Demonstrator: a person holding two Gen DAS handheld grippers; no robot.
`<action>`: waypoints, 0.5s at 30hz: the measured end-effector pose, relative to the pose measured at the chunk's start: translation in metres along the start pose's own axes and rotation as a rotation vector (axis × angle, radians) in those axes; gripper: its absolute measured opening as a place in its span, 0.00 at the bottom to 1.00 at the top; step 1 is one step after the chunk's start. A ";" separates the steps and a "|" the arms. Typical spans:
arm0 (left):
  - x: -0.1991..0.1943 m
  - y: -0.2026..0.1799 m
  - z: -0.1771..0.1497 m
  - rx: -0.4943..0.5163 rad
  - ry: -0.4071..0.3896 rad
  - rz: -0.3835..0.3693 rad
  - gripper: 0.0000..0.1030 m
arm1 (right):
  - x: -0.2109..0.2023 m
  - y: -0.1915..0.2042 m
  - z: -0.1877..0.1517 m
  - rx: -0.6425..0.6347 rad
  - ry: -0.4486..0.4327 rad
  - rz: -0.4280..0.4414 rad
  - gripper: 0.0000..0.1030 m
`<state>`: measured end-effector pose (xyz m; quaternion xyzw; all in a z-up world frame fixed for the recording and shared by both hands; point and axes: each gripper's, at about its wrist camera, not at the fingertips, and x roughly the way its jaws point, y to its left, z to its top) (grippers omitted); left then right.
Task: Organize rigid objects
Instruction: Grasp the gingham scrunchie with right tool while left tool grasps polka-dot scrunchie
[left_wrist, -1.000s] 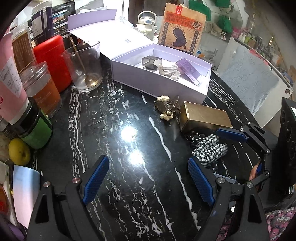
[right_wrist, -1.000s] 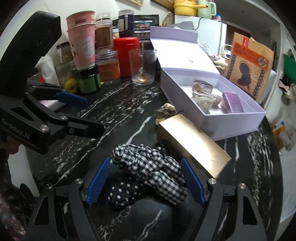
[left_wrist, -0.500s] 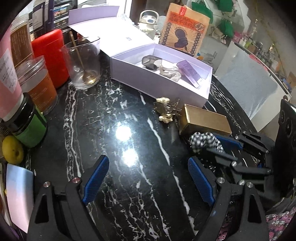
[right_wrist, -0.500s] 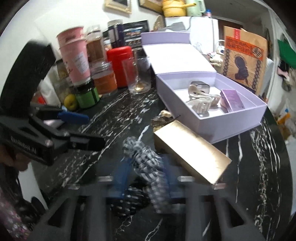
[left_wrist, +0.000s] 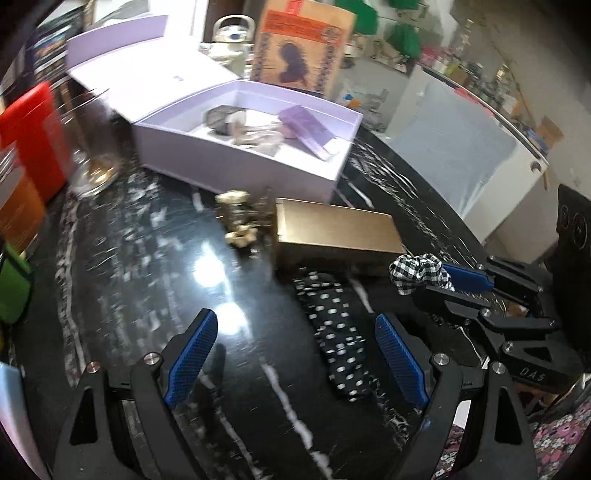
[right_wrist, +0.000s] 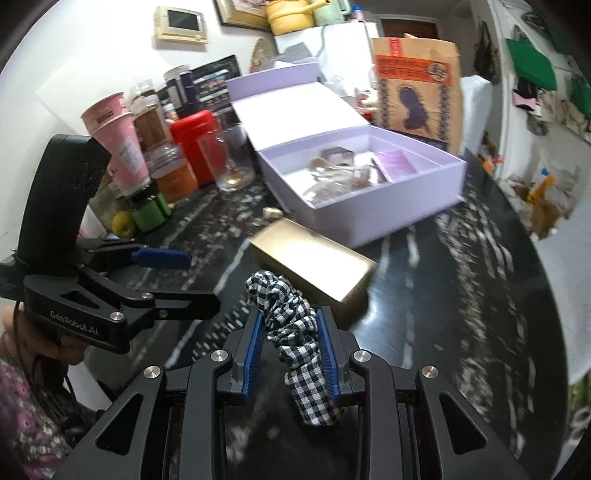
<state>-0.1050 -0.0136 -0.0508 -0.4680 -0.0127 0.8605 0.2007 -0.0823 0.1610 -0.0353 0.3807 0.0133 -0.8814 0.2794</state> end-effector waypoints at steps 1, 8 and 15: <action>0.003 -0.003 0.000 0.010 0.005 -0.003 0.85 | -0.002 -0.003 -0.002 0.006 0.004 -0.014 0.28; 0.011 -0.024 -0.004 0.088 -0.009 -0.042 0.83 | -0.003 -0.021 -0.014 0.071 0.030 -0.051 0.28; 0.027 -0.029 -0.007 0.115 0.063 0.008 0.51 | -0.001 -0.021 -0.013 0.066 0.029 -0.041 0.28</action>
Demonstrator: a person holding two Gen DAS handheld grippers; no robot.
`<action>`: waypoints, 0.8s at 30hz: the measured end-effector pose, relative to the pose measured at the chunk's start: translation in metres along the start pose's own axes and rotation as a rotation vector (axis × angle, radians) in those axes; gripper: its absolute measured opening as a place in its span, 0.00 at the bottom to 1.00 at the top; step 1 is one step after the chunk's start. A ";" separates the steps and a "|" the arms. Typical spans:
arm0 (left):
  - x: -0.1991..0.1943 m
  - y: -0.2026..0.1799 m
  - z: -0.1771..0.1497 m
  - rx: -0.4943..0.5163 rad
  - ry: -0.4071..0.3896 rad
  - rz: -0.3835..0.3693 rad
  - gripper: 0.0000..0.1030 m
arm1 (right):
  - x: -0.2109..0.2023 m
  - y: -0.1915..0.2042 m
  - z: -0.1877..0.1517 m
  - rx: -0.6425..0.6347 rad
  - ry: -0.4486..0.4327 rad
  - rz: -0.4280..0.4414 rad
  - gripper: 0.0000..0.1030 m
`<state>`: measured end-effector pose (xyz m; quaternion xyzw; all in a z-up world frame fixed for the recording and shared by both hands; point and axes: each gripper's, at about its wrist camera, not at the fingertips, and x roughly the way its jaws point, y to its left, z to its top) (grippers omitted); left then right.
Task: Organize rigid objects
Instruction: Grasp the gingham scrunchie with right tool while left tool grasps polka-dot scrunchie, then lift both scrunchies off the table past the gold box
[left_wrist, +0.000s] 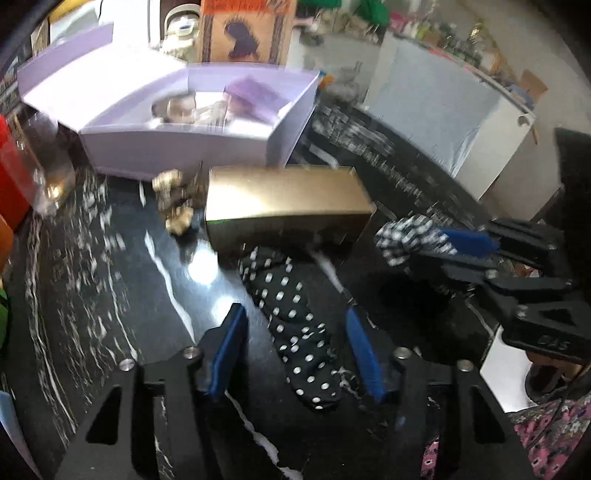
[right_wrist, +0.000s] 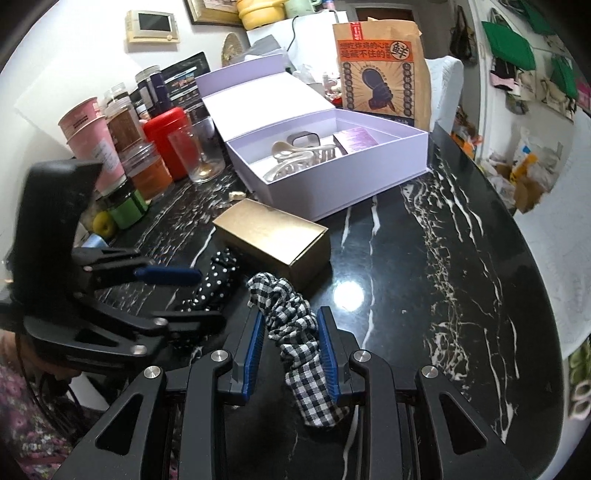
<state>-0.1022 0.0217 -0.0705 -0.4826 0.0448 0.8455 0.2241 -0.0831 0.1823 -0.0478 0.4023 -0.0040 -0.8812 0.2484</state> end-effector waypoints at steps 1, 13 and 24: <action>0.001 0.002 0.001 -0.008 0.003 0.001 0.47 | 0.001 0.000 0.000 -0.002 0.003 -0.001 0.28; -0.002 0.009 0.002 -0.017 -0.004 0.009 0.23 | 0.017 -0.001 0.000 0.002 0.064 -0.056 0.48; -0.001 0.017 0.002 -0.044 -0.006 -0.003 0.22 | 0.020 0.003 -0.008 -0.046 0.074 -0.124 0.28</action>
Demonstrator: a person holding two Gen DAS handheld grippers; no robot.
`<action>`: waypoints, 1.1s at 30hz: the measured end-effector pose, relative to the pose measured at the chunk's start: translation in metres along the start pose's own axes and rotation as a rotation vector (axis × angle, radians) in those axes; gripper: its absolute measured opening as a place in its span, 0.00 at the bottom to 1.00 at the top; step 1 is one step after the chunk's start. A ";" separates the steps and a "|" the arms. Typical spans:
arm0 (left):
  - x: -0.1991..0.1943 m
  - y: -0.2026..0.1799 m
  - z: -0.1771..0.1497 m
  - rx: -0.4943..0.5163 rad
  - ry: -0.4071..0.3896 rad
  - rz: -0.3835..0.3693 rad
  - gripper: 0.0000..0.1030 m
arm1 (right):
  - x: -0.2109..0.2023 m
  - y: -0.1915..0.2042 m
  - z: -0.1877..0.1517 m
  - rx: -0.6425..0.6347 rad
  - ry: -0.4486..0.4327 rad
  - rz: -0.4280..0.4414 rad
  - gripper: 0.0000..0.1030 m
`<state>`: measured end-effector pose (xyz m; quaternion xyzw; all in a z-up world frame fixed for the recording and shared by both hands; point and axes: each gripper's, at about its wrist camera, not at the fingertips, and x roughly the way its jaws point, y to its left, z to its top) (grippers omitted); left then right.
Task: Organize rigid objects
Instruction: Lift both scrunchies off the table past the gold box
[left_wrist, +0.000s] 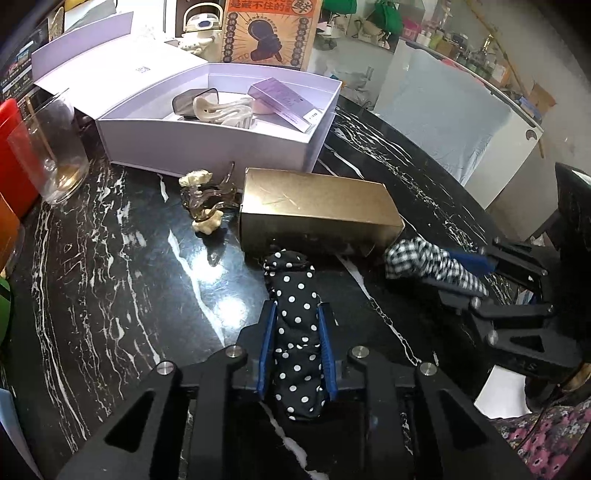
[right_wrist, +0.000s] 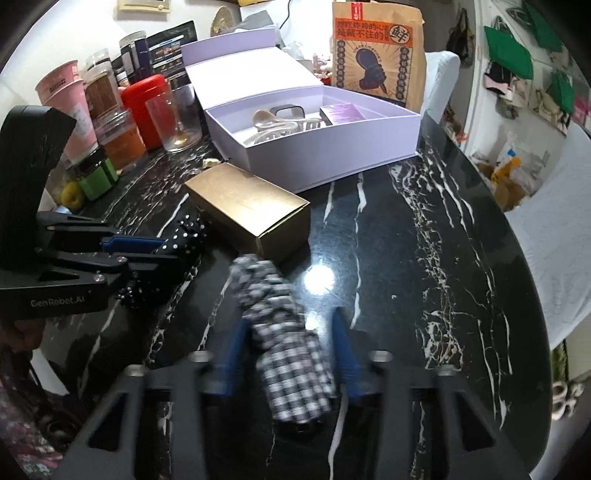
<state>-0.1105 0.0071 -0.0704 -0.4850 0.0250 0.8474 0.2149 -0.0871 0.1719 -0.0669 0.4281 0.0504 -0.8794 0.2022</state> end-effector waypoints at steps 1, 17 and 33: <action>0.000 0.000 0.000 -0.003 -0.001 0.000 0.22 | 0.000 0.001 0.000 -0.004 0.001 -0.005 0.24; -0.023 0.007 -0.010 -0.046 -0.054 -0.021 0.16 | -0.008 0.021 0.007 0.009 -0.020 0.102 0.20; -0.021 0.011 -0.004 -0.059 -0.069 -0.065 0.15 | -0.005 0.021 0.008 0.023 -0.009 0.090 0.20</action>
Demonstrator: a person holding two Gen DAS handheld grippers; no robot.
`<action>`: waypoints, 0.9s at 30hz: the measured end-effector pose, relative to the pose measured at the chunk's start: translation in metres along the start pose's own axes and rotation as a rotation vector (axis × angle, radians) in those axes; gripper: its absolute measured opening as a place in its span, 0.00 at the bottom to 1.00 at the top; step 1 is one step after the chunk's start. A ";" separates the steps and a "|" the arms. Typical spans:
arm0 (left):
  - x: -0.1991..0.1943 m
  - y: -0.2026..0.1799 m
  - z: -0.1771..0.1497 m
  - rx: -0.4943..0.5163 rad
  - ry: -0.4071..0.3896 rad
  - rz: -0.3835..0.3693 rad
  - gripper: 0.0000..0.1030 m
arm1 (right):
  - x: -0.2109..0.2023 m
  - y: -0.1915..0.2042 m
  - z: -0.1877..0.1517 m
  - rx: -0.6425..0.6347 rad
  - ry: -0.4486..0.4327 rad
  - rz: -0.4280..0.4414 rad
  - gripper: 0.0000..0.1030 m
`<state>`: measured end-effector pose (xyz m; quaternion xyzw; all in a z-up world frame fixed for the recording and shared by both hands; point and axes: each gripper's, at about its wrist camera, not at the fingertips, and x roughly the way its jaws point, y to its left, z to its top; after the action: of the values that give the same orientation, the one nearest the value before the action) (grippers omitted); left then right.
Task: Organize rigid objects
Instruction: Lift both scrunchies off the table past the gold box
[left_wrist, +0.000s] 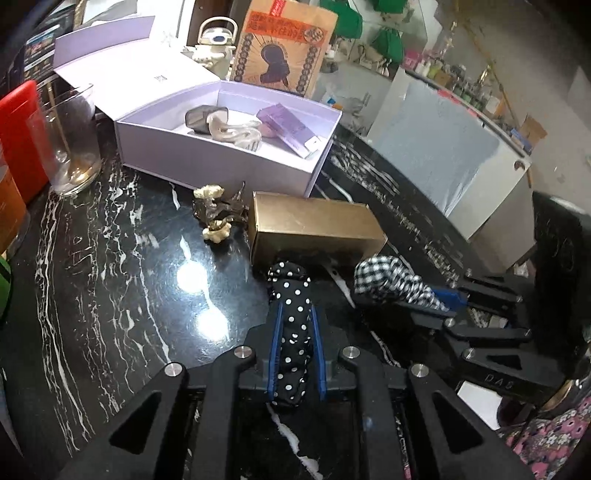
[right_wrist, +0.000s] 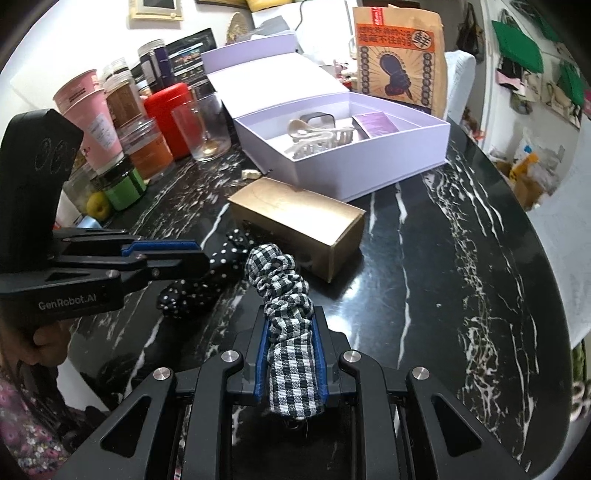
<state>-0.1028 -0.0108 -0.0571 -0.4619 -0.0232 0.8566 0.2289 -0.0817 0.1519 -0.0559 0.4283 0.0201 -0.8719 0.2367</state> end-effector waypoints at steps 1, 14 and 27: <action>0.002 -0.001 -0.001 0.003 0.011 0.004 0.15 | 0.001 -0.001 0.000 0.004 0.002 0.000 0.20; 0.023 -0.007 0.002 0.025 0.044 0.101 0.20 | 0.004 -0.011 0.000 0.026 0.010 0.001 0.21; 0.015 -0.011 0.002 0.016 0.025 0.033 0.15 | 0.001 -0.018 -0.001 0.051 -0.004 0.005 0.21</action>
<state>-0.1070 0.0059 -0.0652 -0.4709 -0.0061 0.8546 0.2189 -0.0890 0.1682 -0.0603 0.4325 -0.0036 -0.8723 0.2282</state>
